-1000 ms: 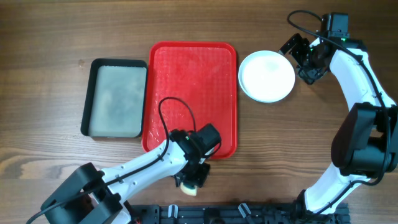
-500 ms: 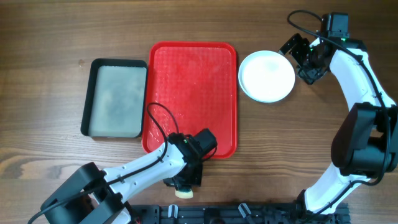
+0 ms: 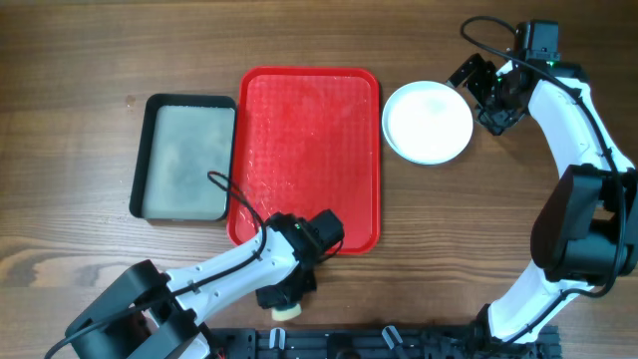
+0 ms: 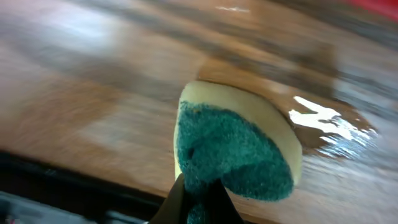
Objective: Clean dirty plates on tray and stack at the side
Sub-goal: 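Move the sponge into the black tray and release it with the left gripper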
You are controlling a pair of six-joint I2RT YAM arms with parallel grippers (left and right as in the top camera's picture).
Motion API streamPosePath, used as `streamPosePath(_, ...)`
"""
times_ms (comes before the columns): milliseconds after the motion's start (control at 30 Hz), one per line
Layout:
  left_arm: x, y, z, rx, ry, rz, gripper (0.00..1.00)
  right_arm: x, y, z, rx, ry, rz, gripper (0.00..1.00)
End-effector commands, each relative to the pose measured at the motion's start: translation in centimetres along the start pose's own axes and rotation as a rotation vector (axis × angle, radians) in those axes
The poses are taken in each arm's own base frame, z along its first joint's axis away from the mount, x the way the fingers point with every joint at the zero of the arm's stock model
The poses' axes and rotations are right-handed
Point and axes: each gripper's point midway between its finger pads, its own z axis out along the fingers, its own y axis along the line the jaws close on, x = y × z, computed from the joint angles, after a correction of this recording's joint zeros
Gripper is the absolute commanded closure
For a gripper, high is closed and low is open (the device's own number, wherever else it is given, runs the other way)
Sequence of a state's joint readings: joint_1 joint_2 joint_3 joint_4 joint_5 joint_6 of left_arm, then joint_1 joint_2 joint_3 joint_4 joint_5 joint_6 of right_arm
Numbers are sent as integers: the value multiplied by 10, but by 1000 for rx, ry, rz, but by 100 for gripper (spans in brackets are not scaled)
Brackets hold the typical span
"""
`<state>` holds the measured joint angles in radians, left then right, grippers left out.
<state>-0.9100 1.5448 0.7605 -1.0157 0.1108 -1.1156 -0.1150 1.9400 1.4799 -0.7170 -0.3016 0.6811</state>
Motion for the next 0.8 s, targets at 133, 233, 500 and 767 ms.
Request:
streamPosePath(133, -3, 22, -7, -55, -59, -193, 96, -9, 6, -10, -6, -42, 2, 0)
streamPosePath(233, -6, 38, -20, -68, -119, -263, 96, -9, 6, -10, -6, -42, 2, 0)
streamPosePath(500, -26, 27, -76, 255, -254, -315, 96, -9, 6, -10, -6, -42, 2, 0)
streamPosePath(767, -97, 29, -137, 461, -419, -323, 96, -9, 6, -10, -6, -42, 2, 0)
